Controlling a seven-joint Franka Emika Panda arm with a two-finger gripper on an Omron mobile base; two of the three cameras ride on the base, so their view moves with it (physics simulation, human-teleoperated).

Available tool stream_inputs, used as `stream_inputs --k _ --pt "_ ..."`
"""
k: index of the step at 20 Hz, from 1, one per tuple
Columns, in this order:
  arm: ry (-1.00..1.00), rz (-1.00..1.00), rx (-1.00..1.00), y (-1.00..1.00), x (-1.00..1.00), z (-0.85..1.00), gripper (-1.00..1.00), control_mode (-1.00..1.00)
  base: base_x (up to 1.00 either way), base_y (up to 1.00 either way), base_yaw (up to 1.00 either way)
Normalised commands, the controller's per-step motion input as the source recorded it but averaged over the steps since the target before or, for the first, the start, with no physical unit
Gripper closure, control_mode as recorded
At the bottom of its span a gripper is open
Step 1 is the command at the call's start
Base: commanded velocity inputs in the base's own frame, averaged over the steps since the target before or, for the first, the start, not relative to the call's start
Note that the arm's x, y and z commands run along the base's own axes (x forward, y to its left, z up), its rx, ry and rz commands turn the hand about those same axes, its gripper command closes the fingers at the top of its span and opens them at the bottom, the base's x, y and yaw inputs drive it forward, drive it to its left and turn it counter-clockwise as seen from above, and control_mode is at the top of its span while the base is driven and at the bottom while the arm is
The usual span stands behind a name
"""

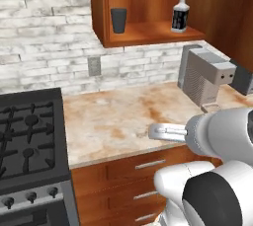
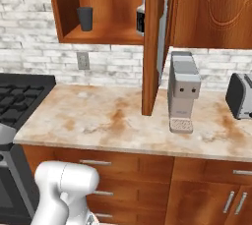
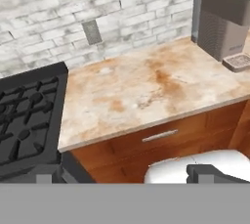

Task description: There is a bowl on the dining counter. Grab a lemon wedge from the fridge and place it in the bowl. Then get the liquor bottle and glass cup from the cabinet and place them next to the bowl.

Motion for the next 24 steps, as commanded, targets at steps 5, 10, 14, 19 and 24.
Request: stream_inputs --k 5,10,14,19,24 --pt "0.00 0.00 0.00 0.00 0.00 0.00 -1.00 1.00 0.84 -0.13 0.02" --pt "0.00 0.00 0.00 0.00 0.00 0.00 -1.00 1.00 0.91 -0.05 -0.02" --pt "0.00 0.00 0.00 0.00 0.00 0.00 -1.00 1.00 0.63 -0.09 -0.01" --pt "-0.06 0.01 -0.04 -0.14 0.09 0.15 -1.00 -1.00 0.00 0.00 0.00" --pt "-0.24 0.04 -0.15 -0.42 0.00 0.62 -1.00 -1.00 0.00 0.00 0.00"
